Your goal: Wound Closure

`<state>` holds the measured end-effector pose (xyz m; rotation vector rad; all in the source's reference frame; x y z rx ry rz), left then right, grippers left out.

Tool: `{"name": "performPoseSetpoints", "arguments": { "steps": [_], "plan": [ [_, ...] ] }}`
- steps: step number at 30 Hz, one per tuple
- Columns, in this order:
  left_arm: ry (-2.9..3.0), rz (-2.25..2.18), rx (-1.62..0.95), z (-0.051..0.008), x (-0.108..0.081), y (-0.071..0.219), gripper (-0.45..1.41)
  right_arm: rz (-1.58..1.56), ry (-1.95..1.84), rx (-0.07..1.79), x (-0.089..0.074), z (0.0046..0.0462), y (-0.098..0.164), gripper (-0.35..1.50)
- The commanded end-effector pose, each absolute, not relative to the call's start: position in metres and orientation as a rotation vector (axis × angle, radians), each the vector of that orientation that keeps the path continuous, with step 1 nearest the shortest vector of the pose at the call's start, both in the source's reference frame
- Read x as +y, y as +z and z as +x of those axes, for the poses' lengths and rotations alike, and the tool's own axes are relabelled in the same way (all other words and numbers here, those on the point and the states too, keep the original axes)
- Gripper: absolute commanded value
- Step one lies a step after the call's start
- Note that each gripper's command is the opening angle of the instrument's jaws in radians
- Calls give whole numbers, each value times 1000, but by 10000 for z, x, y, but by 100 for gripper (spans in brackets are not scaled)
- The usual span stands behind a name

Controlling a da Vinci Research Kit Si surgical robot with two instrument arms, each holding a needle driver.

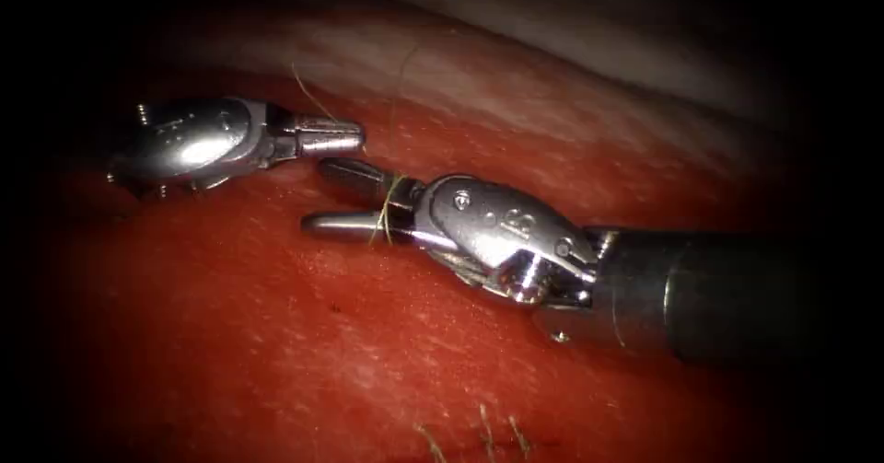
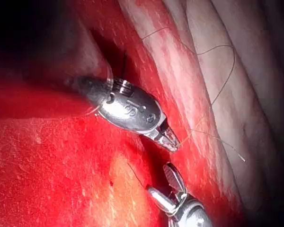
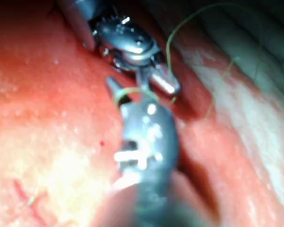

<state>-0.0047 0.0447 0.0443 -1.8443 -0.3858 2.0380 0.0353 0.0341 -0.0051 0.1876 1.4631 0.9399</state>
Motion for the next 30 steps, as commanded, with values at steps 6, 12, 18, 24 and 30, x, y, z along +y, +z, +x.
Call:
{"name": "performPoseSetpoints", "arguments": {
  "steps": [6,12,18,24,30],
  "plan": [
    [2039,-1830,-405,-37,402,444,-35,60,1062,1411,353,345,-42,46],
    [2048,-1826,-416,-38,389,434,-35,-15,1176,1363,363,339,-34,47],
    [2018,-1814,-440,-41,408,411,-35,-96,1276,1289,366,324,-29,51],
    [2012,-1807,-426,-47,429,399,-35,-158,1325,1252,373,305,-26,54],
    [2009,-1802,-412,-60,443,402,-35,-158,1342,1251,386,299,-15,56]
  ]
}}
